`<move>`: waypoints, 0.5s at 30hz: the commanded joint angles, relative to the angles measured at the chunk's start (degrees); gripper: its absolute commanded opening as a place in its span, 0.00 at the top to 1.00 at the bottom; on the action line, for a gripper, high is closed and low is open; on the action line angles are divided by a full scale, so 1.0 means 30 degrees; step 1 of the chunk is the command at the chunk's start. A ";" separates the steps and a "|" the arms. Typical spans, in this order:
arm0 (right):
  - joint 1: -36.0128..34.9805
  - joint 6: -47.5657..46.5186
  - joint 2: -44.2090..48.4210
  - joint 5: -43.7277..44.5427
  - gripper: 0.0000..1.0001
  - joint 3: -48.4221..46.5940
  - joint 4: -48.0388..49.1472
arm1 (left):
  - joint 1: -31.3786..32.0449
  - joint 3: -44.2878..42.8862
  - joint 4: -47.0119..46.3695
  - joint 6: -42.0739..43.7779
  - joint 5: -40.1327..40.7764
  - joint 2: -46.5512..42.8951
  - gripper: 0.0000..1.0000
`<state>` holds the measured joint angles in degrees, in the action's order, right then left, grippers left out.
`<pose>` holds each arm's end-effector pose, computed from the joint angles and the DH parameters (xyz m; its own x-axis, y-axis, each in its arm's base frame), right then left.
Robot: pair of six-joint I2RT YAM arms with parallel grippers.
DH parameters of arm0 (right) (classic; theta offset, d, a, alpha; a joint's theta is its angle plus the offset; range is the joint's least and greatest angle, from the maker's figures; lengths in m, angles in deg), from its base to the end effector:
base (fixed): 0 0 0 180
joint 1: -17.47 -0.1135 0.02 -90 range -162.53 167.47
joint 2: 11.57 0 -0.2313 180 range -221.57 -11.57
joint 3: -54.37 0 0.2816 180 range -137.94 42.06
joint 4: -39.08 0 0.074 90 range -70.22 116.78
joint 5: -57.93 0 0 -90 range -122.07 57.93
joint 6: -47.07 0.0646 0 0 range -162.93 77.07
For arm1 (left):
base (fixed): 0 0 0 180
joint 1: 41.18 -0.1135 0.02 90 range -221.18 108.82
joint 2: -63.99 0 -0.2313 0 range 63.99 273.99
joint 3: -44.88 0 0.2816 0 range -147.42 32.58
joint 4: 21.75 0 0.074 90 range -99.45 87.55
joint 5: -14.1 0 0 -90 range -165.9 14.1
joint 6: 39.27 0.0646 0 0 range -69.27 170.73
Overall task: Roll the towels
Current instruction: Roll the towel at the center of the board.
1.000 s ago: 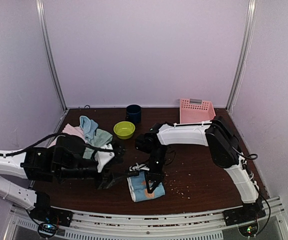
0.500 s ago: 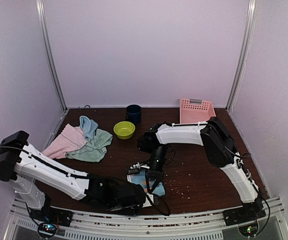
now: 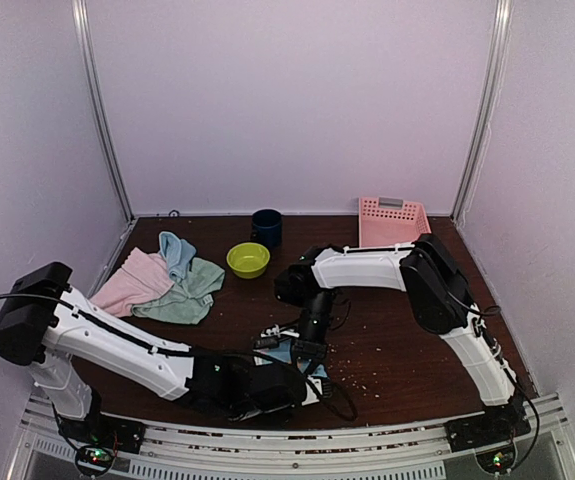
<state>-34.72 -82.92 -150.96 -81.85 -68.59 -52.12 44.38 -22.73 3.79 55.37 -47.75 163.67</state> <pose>0.2250 0.3705 0.0741 -0.2109 -0.9487 -0.2356 -0.6577 -0.0406 0.7522 0.0588 -0.3642 0.0814 0.0044 0.8650 -0.5017 0.8620 0.2511 0.4404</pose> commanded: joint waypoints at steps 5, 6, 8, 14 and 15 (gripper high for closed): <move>0.0007 0.0212 -0.0913 0.2187 0.94 0.0797 0.0958 | -0.0132 -0.0244 -0.0206 -0.0066 -0.0902 0.1411 0.46; 0.0012 0.0205 -0.0898 0.2140 0.94 0.0813 0.0941 | -0.0131 -0.0206 -0.0199 -0.0169 -0.1062 0.1462 0.46; 0.0018 0.0204 -0.0880 0.2050 0.94 0.0819 0.0949 | -0.0222 -0.0111 -0.0124 -0.0318 -0.1265 0.1525 0.46; 0.0036 -0.0084 -0.0501 0.1498 0.91 0.0433 0.0569 | -0.0765 -0.0243 -0.0339 -0.0566 -0.2331 0.2001 0.69; 0.0064 -0.0081 -0.0246 0.1387 0.88 0.0258 0.0402 | -0.0899 -0.0287 -0.0365 -0.0594 -0.2640 0.2052 0.73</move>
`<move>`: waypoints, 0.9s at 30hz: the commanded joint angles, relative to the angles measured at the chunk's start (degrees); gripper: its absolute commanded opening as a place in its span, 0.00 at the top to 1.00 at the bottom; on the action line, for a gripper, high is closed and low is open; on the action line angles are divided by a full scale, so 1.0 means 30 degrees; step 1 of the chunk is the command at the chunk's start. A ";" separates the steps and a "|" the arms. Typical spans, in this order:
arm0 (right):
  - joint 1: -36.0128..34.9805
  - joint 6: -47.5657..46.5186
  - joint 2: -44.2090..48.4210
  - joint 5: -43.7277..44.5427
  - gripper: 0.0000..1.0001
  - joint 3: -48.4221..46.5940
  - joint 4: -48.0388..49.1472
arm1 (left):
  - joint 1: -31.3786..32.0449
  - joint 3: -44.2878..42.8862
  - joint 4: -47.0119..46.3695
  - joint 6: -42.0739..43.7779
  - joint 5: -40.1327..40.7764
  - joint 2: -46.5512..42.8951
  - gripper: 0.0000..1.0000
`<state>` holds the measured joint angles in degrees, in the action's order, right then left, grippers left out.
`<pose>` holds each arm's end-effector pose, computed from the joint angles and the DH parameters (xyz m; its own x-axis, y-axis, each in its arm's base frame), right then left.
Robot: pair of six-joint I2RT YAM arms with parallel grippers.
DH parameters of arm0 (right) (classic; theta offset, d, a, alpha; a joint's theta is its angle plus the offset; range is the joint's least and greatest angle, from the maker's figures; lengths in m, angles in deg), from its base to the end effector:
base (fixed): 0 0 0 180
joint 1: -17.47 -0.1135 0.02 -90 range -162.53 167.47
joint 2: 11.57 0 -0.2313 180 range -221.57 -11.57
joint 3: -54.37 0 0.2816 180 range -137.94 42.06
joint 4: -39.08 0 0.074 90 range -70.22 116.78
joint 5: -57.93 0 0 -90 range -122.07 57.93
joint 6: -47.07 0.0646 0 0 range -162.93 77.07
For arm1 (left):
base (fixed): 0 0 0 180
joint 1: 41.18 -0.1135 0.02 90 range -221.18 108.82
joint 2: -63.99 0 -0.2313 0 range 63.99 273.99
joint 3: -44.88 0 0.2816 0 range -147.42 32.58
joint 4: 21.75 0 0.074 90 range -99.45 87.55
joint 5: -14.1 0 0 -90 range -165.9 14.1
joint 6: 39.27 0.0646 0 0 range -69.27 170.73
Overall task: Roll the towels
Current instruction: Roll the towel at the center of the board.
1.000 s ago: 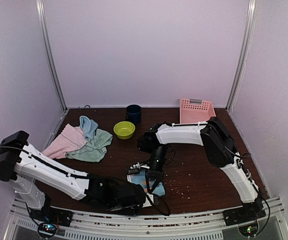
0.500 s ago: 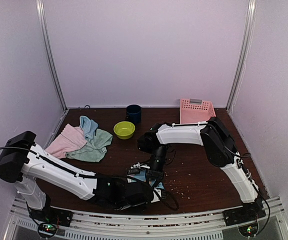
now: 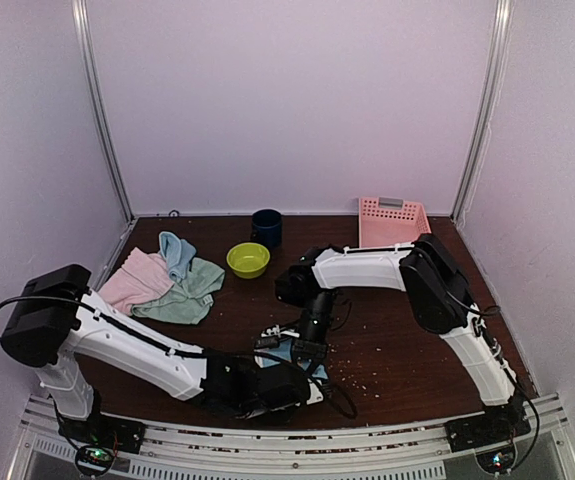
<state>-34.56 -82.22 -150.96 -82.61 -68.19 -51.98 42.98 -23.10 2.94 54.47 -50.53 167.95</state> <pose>0.2251 0.3695 0.0730 -0.2283 -0.9466 -0.2275 -0.6456 -0.0277 0.7632 0.0650 -0.3638 0.0571 -0.0313 0.8851 -0.4644 0.8814 0.2435 0.4047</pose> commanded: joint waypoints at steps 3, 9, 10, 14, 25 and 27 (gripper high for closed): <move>0.0378 -0.0119 0.1330 0.1771 0.81 -0.0442 0.0325 | -0.0819 -0.0340 0.0113 -0.0352 -0.2312 0.0829 0.79; 0.2829 0.2154 0.5865 0.1641 0.67 -0.1367 0.2174 | -0.2270 -0.0343 -0.0045 -0.0822 -0.5500 -0.0021 0.86; 0.3191 0.2393 0.6768 0.1621 0.66 -0.1261 0.2579 | -0.2777 -0.0407 -0.0014 -0.0962 -0.6800 -0.0138 0.86; 0.4380 0.3564 1.0640 0.1585 0.61 -0.0148 0.4818 | -0.4844 -0.0565 -0.0269 -0.1808 -1.2255 -0.0253 0.88; 0.4112 0.0201 1.9530 -0.1576 0.50 0.6287 0.7510 | -0.9626 -0.1526 -0.1914 -0.5149 -2.5343 0.4084 0.88; 0.2878 -0.1017 1.9371 -0.0289 0.50 0.6931 0.6401 | -0.9885 -0.2010 -0.1829 -0.5666 -2.6147 0.4816 0.89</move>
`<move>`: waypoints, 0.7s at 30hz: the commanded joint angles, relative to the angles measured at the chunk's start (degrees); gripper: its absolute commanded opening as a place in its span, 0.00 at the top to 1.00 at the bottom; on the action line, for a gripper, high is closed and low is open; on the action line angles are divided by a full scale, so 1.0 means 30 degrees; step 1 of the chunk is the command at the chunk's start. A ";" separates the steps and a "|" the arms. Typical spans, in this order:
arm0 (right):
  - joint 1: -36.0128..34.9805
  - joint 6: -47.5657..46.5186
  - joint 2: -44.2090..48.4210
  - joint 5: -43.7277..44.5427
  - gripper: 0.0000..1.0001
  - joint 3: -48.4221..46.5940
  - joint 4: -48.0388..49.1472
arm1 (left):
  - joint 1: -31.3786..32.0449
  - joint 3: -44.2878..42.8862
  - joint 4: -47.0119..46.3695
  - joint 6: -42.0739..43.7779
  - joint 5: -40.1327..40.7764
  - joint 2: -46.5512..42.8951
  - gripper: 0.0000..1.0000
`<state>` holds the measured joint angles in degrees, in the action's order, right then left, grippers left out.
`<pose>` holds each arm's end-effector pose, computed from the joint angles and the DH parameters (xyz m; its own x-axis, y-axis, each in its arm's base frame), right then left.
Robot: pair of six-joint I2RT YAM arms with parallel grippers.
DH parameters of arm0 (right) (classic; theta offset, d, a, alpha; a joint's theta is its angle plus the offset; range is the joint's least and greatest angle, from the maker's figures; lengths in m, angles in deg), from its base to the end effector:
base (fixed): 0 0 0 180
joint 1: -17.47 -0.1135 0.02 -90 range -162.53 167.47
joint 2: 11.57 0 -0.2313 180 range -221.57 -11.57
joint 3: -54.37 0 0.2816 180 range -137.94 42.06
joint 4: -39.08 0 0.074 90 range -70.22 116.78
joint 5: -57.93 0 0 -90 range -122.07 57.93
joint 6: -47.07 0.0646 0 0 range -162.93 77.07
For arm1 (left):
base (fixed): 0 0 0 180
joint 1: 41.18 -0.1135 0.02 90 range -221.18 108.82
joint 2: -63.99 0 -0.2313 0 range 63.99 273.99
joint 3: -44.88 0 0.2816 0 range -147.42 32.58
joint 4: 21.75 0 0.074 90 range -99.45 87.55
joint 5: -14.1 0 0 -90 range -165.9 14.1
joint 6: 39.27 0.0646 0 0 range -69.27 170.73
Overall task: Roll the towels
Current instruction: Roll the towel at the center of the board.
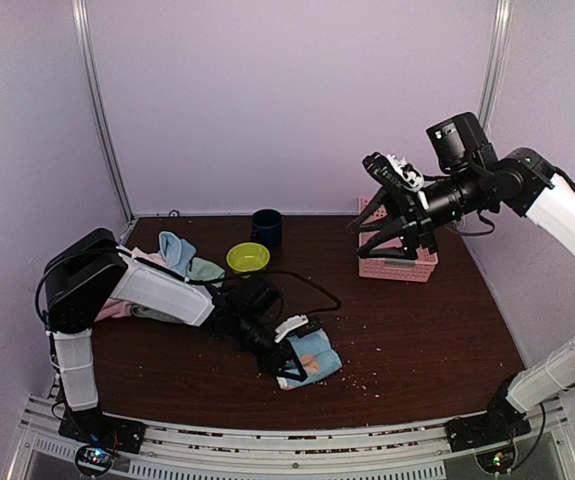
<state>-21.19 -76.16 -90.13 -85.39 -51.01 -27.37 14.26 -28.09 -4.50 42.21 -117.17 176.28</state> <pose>0.2114 0.2355 0.3954 0.0522 -0.3775 -0.9246 -0.9885 -0.1509 0.0058 0.1879 -0.3479 0.0468 -0.5904 0.6609 -0.4633 0.7459 0.2275 -0.6260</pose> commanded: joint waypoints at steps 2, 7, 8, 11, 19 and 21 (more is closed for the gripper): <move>-0.3305 -0.3691 -0.0890 0.2824 0.50 0.3093 -0.1874 | -0.0470 -0.0593 0.0629 -0.1811 -0.4512 0.2503 0.89; -0.7592 -0.4045 -0.1717 0.8885 0.54 0.7268 -0.0505 | -0.0823 -0.0672 0.0661 -0.1902 -0.4596 0.3169 0.89; -0.8139 -0.3582 -0.1884 1.0184 0.55 0.7922 0.0893 | -0.0863 -0.0690 0.0653 -0.1995 -0.4608 0.3281 0.89; -0.9053 -0.1858 -0.2122 1.3313 0.50 0.9829 0.4435 | -0.0858 -0.0849 0.0709 -0.2068 -0.4624 0.3480 0.89; -1.0024 -0.1536 -0.3676 1.6527 0.48 1.1301 0.8278 | -0.0873 -0.1252 0.1239 -0.1934 -0.4692 0.3722 0.89; -1.0048 -0.1585 -0.3865 1.6832 0.48 1.1665 0.9139 | -0.0869 -0.1297 0.1277 -0.1938 -0.4699 0.3719 0.89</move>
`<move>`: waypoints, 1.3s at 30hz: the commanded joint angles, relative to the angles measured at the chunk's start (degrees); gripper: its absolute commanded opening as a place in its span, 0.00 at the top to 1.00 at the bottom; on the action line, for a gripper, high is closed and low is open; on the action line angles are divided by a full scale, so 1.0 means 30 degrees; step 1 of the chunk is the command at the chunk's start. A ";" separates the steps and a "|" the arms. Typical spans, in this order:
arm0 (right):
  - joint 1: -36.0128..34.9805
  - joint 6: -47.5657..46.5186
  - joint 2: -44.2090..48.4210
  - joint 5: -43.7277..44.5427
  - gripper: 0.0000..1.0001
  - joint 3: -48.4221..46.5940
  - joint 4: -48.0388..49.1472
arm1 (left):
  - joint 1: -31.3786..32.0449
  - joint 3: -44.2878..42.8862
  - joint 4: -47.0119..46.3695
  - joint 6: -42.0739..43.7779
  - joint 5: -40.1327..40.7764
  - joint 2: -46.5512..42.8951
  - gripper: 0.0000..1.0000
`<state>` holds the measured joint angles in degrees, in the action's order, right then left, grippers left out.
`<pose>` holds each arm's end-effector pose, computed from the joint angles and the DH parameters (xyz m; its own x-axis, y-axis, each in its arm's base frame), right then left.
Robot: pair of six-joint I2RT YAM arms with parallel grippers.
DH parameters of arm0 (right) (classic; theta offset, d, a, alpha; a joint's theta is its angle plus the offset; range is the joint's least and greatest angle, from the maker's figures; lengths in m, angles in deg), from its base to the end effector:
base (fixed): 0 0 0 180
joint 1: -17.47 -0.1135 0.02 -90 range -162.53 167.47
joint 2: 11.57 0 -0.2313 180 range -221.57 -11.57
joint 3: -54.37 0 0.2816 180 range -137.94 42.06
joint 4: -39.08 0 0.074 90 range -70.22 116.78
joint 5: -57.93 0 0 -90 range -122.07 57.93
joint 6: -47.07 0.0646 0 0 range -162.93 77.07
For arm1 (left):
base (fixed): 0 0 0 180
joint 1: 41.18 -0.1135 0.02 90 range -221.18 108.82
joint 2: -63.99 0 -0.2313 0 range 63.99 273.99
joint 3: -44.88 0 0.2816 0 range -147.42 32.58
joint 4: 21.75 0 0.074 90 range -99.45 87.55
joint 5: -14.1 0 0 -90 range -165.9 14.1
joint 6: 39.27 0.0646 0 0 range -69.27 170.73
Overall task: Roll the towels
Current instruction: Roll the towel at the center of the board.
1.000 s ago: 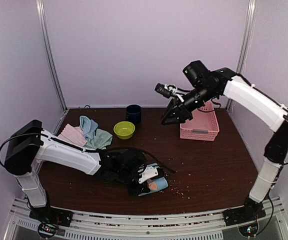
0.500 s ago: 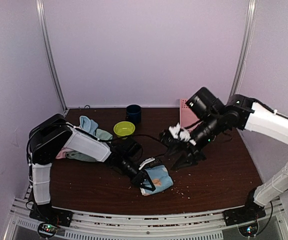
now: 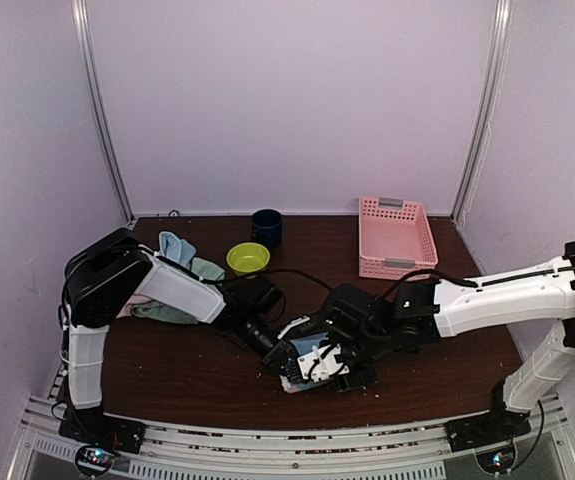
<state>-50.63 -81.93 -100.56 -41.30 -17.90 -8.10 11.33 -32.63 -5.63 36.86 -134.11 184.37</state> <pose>0.1195 0.3251 0.1400 0.3326 -0.8380 -0.4325 -0.9430 -0.2891 -0.1649 0.1993 -0.3500 0.0289 -0.6705 0.6667 -0.3255 0.5395 0.1370 -0.8308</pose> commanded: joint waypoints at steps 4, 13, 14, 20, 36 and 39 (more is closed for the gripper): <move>-0.0272 0.0040 -0.1448 0.2545 0.48 0.0596 0.2770 | 0.0082 0.0149 0.1759 -0.0061 0.1083 0.1086 0.89; -0.0196 0.0592 -0.3266 0.3264 0.59 0.1091 0.3020 | 0.0048 0.0149 0.1992 0.0199 0.1274 0.1122 0.90; -0.0126 0.0703 -0.3486 0.3043 0.71 0.1070 0.2990 | 0.0016 0.0123 0.1986 0.0160 0.1110 0.1098 0.91; 0.0688 0.1012 -0.4189 -0.0416 0.94 0.0036 0.0790 | -0.1012 0.0677 0.2434 0.0680 0.3559 -0.1962 0.61; 0.5903 0.0419 -1.2209 -0.9891 0.95 -0.9502 -0.9882 | -0.1396 0.5367 0.0889 0.1305 1.4619 -1.5673 0.49; 0.6578 0.0309 -1.3895 -1.0264 0.95 -1.1056 -1.1029 | 0.0741 0.6516 -0.0061 0.3507 1.7581 -1.7936 0.37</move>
<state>-33.08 -80.23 -133.47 -70.31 -48.26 -32.99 6.88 -16.74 1.19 40.90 -92.19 137.79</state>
